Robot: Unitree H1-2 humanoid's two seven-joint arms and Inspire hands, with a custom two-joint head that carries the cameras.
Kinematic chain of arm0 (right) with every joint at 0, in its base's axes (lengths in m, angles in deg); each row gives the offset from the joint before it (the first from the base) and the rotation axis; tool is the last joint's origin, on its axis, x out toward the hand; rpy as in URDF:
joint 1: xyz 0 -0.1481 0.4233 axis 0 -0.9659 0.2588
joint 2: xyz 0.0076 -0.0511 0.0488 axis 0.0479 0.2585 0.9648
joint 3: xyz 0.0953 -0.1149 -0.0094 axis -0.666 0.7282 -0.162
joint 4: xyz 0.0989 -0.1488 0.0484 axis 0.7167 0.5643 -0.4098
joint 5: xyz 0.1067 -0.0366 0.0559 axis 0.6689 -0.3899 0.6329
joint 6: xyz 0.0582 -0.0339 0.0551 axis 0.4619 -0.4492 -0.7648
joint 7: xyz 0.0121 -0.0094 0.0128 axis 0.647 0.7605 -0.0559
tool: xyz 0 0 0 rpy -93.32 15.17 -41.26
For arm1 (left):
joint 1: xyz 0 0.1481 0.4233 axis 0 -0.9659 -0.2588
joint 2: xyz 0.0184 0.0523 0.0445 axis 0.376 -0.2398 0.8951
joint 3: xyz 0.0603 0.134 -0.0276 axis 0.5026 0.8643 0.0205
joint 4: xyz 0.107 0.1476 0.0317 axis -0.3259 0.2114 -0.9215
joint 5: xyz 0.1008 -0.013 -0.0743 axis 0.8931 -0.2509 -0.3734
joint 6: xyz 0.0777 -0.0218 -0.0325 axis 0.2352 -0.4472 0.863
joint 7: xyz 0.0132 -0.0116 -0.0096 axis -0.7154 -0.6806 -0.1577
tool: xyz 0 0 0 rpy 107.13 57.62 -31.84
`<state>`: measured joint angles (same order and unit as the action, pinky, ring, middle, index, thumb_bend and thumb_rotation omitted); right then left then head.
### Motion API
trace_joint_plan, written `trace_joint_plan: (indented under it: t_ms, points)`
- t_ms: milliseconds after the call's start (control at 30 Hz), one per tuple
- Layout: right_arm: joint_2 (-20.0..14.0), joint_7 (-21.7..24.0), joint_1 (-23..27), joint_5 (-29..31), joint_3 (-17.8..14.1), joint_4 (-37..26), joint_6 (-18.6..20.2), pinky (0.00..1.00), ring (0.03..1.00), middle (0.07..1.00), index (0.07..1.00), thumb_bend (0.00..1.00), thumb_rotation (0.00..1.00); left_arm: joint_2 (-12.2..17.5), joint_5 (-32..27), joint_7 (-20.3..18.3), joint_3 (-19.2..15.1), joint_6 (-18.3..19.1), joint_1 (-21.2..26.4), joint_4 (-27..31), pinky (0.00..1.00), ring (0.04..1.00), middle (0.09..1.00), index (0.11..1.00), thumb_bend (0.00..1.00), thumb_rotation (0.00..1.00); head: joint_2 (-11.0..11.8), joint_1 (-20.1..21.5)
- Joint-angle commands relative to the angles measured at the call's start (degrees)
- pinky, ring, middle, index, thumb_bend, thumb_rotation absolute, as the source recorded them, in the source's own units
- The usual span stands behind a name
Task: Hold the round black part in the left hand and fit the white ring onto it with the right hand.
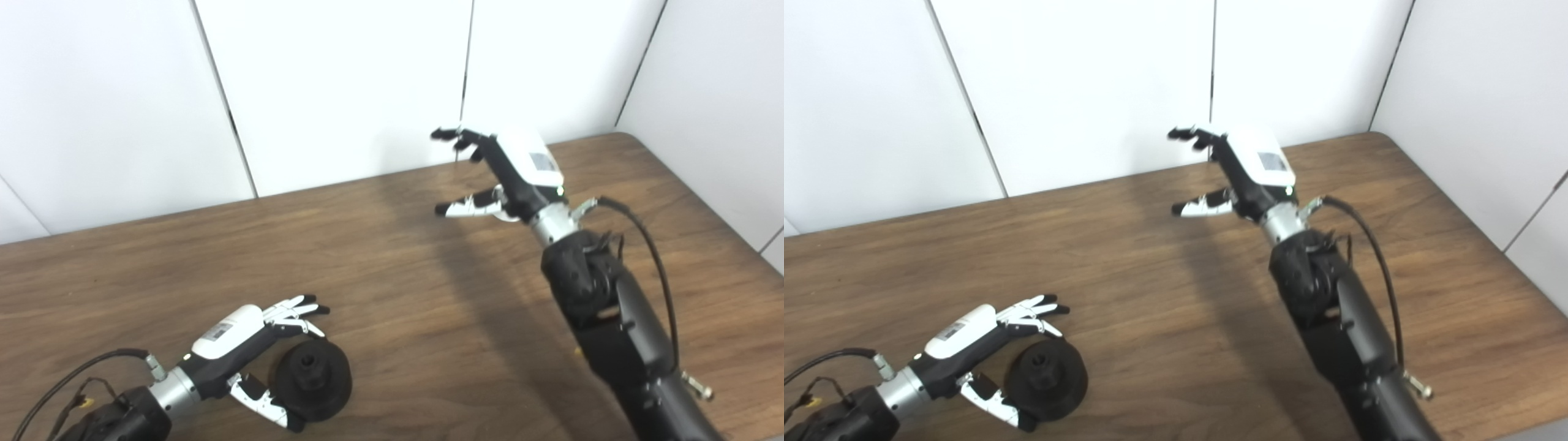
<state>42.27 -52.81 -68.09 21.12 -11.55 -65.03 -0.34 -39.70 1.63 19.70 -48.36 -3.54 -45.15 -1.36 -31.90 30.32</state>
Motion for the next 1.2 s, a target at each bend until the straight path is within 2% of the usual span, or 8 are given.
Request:
trace_joint_plan:
  t_ms: [0, 133, 267, 500, 600, 800, 1067, 1167]
  points:
    - [-2.8, -1.2, 4.1, -1.5, -0.9, 1.2, 0.9, 0.62, 0.744, 0.779, 0.745, 0.64, 0.19, 1.9, 0.4, -1.5, 0.7, 0.8, 0.7, -1.0, 0.97, 0.995, 0.922, 0.487, 0.52, 0.07, 0.1, 0.2]
    - [-6.8, 2.2, 7.1, -2.9, -0.7, 4.8, 4.2, 0.66, 0.800, 0.821, 0.765, 0.64, 0.26, 2.1, 0.3, -1.3, 0.9, 0.8, 0.8, -1.0, 0.97, 0.996, 0.922, 0.487, 0.52, 0.07, 0.4, 0.2]
    - [-9.8, 5.2, 9.3, -3.1, -0.1, 7.8, 6.9, 0.65, 0.848, 0.870, 0.764, 0.70, 0.36, 2.2, 0.5, -0.5, 1.2, 0.8, 0.8, -1.3, 0.97, 0.994, 0.921, 0.487, 0.52, 0.07, 0.3, 0.5]
    - [-13.7, 7.8, 12.2, -2.3, 0.8, 12.7, 9.0, 0.67, 0.858, 0.880, 0.758, 0.75, 0.44, 2.4, 0.5, -0.2, 1.6, 0.8, 0.8, -1.1, 0.97, 0.994, 0.919, 0.487, 0.52, 0.07, 0.7, 0.8]
    - [-15.4, 10.8, 13.2, -1.4, 1.2, 14.3, 10.5, 0.70, 0.884, 0.901, 0.774, 0.75, 0.49, 2.4, 0.8, -0.1, 1.6, 0.8, 0.7, -1.0, 0.96, 0.989, 0.916, 0.487, 0.52, 0.07, 0.7, 0.8]
    - [-18.6, 13.9, 13.7, 0.8, 1.6, 17.0, 10.8, 0.71, 0.895, 0.911, 0.771, 0.76, 0.50, 2.6, 0.5, 0.4, 1.6, 0.8, 0.6, -1.1, 0.96, 0.990, 0.916, 0.487, 0.52, 0.07, 0.6, 0.5]
    - [-20.5, 18.5, 14.1, 3.0, 3.0, 18.5, 13.4, 0.80, 0.944, 0.963, 0.809, 0.81, 0.62, 2.4, 0.1, 0.6, 1.9, 0.8, 0.9, -1.6, 0.95, 0.986, 0.920, 0.487, 0.52, 0.07, 0.4, 0.4]
    - [-20.8, 20.8, 14.2, 4.7, 3.2, 18.7, 14.5, 0.88, 0.975, 0.993, 0.831, 0.88, 0.67, 2.4, 0.2, 0.2, 1.8, 0.8, 0.9, -1.3, 0.96, 0.990, 0.924, 0.488, 0.52, 0.07, 0.3, 0.4]
